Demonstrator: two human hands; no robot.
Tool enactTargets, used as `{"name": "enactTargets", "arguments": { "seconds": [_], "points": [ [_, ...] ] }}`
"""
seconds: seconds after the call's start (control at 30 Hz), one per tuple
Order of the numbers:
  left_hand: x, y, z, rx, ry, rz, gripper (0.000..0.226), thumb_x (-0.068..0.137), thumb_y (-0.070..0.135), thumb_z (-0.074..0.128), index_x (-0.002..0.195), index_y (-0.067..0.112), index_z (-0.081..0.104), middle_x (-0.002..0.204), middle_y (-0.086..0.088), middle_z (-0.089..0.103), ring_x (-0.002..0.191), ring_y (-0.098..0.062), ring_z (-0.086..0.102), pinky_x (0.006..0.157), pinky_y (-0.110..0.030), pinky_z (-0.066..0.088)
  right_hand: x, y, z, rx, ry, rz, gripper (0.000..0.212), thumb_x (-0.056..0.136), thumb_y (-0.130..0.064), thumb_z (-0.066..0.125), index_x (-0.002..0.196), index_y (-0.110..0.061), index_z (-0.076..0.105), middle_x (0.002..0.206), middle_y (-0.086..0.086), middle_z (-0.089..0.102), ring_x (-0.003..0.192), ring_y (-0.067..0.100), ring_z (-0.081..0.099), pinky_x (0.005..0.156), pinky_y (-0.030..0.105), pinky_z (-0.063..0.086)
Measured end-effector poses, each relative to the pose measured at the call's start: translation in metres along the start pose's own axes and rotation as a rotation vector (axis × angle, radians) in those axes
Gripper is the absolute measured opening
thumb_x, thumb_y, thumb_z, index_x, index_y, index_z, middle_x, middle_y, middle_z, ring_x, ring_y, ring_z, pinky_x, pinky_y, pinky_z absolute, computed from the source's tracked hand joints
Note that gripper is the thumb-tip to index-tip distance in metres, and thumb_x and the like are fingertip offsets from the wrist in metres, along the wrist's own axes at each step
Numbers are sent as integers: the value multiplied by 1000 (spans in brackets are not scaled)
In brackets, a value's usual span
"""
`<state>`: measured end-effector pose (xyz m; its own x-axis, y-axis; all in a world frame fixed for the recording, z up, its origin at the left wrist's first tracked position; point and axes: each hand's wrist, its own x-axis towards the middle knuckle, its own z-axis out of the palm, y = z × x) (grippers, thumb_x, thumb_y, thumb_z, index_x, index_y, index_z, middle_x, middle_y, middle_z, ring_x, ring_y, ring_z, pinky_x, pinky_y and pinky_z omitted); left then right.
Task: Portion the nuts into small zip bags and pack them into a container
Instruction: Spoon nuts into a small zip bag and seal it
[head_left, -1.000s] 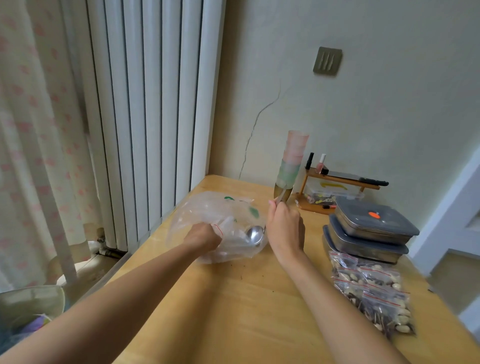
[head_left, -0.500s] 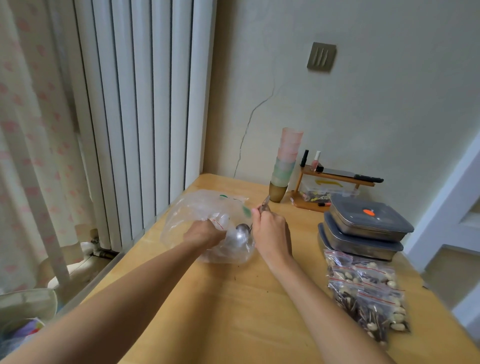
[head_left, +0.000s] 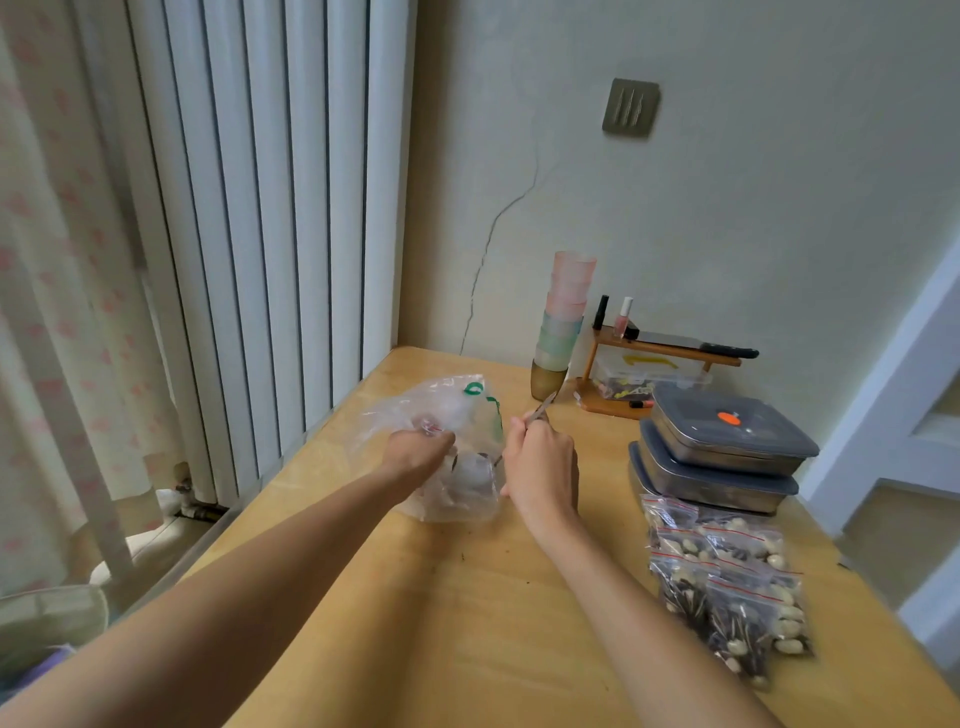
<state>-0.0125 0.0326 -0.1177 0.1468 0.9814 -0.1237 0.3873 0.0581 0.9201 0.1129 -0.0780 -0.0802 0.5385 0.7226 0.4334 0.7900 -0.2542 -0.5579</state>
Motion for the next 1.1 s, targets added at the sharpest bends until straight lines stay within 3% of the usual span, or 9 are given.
{"name": "enactTargets", "arguments": {
  "seconds": [0.13,0.27,0.4,0.47,0.53,0.63,0.77,0.97,1.1],
  "points": [
    [2,-3,-2,129,-126,129,37,88,37,65,98,2,71,82,-12,65,62,-17,53,53,-25,42,1,7,0,199,-45,182,36,110,-33,35,91,-15,61,67,1,71,44,15,67,56,31,55],
    [3,-3,-5,171,-150,213,35,91,40,68,103,7,65,97,-17,70,69,-19,57,56,-28,43,6,21,-2,388,-66,338,29,109,-28,37,86,-22,54,71,-4,73,47,20,70,77,45,60],
    [2,2,-6,375,-10,193,44,105,26,45,138,-3,44,116,-23,67,102,-35,63,80,-35,45,6,31,-8,438,-77,409,34,110,-29,36,98,-12,62,81,-3,74,46,21,70,66,34,58],
    [2,-2,-9,483,-30,206,43,97,31,55,126,-2,55,108,-22,69,95,-32,65,75,-33,50,4,32,-7,428,-67,395,35,110,-29,36,97,-11,64,81,-2,75,45,20,69,59,29,52],
    [1,-8,-11,511,-51,183,31,77,31,71,93,5,63,88,-15,68,74,-23,63,57,-28,51,1,30,-7,416,-55,363,36,110,-30,36,98,-11,64,82,-2,75,44,19,68,59,29,52],
    [3,-14,-10,569,-10,162,18,72,15,66,68,15,48,77,-12,63,64,-22,55,51,-26,42,-3,25,-8,392,-29,287,36,110,-31,35,96,-12,63,80,-3,72,42,16,66,63,32,55],
    [8,-18,-8,575,66,196,18,74,7,55,64,15,42,75,-12,60,69,-28,54,54,-28,38,-4,18,-10,312,55,174,39,111,-31,34,92,-11,62,74,-2,69,40,15,63,51,25,49],
    [9,-15,-10,530,116,232,7,76,3,47,71,0,50,78,-25,60,77,-41,62,46,-31,28,-6,9,1,132,122,102,47,105,-39,30,86,-13,64,71,6,68,59,30,68,60,41,59],
    [10,-20,-11,502,74,195,13,74,6,45,64,14,40,74,-17,60,69,-36,59,49,-28,33,-9,4,-2,37,154,13,39,110,-30,40,93,-8,67,77,11,68,70,30,66,57,34,47]
  ]
}}
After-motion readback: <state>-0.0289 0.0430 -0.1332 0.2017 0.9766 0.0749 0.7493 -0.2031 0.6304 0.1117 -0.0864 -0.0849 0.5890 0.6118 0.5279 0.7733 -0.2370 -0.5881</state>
